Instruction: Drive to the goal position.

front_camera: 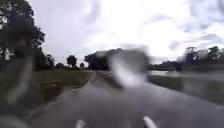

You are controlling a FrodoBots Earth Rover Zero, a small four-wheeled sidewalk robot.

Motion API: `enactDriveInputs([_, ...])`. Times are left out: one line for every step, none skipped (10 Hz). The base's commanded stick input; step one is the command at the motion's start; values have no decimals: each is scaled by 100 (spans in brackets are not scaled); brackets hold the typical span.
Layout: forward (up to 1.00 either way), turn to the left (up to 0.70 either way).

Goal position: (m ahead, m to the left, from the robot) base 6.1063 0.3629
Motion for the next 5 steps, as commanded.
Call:
enactDriveInputs([85,0])
enactDriveInputs([85,0])
enactDriveInputs([85,0])
enactDriveInputs([85,0])
enactDriveInputs([85,0])
